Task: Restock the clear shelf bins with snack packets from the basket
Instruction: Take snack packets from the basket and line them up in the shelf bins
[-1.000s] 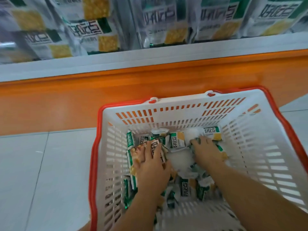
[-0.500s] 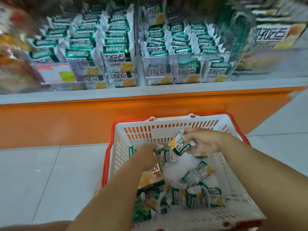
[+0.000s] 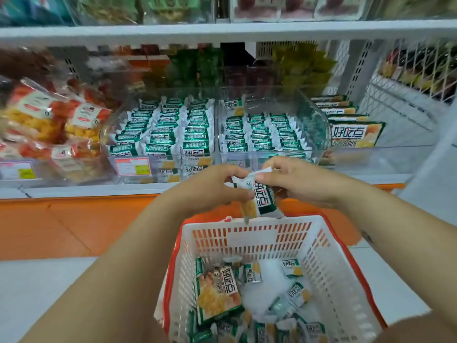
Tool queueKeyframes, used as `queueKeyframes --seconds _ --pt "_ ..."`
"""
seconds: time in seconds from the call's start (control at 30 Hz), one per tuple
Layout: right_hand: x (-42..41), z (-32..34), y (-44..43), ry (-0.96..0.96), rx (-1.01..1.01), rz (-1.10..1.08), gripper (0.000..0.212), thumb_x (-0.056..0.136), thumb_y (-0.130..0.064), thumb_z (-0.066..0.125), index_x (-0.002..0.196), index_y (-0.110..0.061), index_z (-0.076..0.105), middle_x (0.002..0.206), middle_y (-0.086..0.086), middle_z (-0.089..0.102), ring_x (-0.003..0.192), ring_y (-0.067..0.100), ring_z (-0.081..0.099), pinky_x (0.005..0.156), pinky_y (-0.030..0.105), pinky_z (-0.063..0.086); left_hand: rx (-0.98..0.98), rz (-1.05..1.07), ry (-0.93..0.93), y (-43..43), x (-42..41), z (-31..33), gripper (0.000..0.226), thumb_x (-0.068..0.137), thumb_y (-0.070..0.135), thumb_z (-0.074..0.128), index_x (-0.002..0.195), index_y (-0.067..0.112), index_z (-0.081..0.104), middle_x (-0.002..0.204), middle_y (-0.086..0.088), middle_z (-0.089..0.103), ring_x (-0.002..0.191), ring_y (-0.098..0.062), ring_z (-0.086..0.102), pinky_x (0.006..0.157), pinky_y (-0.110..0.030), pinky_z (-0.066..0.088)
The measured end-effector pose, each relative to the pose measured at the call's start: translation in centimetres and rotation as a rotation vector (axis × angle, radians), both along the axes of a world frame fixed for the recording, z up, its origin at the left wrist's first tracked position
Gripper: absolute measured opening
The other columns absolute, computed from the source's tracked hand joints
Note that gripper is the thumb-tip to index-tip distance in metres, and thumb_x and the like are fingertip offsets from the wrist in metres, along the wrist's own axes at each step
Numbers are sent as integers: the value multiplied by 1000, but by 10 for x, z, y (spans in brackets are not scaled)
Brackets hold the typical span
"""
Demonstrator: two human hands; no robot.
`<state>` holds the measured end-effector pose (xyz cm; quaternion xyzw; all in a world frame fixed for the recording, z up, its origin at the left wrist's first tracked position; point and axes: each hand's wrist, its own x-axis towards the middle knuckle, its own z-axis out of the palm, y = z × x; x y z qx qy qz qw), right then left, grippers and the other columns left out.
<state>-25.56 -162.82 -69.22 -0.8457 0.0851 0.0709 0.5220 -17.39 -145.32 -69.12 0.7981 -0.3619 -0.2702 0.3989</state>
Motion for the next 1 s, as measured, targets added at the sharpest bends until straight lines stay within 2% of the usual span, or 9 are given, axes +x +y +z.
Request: queueKeyframes --seconds 0.1,0.23,0.33,0.4,0.47,0.57,0.77,0.83,1.0 --pt "5 3 2 -112 75 -154 69 55 -72 71 108 -33 52 111 -4 66 102 17 64 93 45 49 -203 167 102 -3 11 -2 19 86 23 69 105 27 65 97 0 67 95 -24 67 90 -41 54" --pt "21 -5 10 -260 109 -318 46 80 -32 71 118 -24 46 105 0 65 82 17 69 72 34 54 -396 301 154 -17 27 -1 11 88 20 66 98 25 63 99 0 70 94 -23 68 88 -37 55" --pt "47 -6 11 -369 232 -412 34 87 -15 66 114 -19 48 89 -2 67 59 8 64 58 28 51 -483 408 106 -27 36 1 13 92 19 61 97 31 58 95 15 61 79 -6 62 71 -18 53" --pt "75 -1 1 -427 154 -452 25 88 -15 65 102 -25 47 90 -6 65 52 0 59 52 20 48 -457 526 -57 -29 45 -1 27 95 22 56 120 31 54 112 16 56 87 1 56 72 -13 48" --pt "112 1 -18 -458 45 -521 24 88 -14 65 97 -24 46 94 -3 63 53 1 58 53 19 49 -400 616 -210 -28 56 -9 38 96 24 54 133 27 49 132 8 51 106 -10 56 89 -32 51" --pt "170 -9 -47 -425 -135 -603 30 87 -16 67 109 -19 47 106 9 61 78 20 60 71 36 53 -245 699 -399 -25 71 -25 40 94 27 54 134 26 50 138 4 50 115 -26 54 98 -48 43" --pt "263 -21 -75 -260 -483 -570 24 89 -18 64 111 -12 55 113 12 57 104 25 55 87 29 44 -15 697 -503 -42 77 -43 46 93 34 52 138 37 43 133 6 54 142 -18 20 116 -47 6" --pt "278 -25 -74 -199 -582 -532 16 91 -19 61 106 -14 56 121 17 58 111 30 55 84 30 44 3 705 -540 -45 78 -46 47 93 34 51 139 38 42 140 12 46 141 -16 20 115 -47 3" --pt "283 -40 -72 -244 -658 -574 41 96 -12 51 135 -8 38 111 16 56 104 34 57 76 38 45 -16 704 -581 -45 83 -49 46 93 32 52 137 41 43 139 18 43 135 -11 27 112 -41 5"
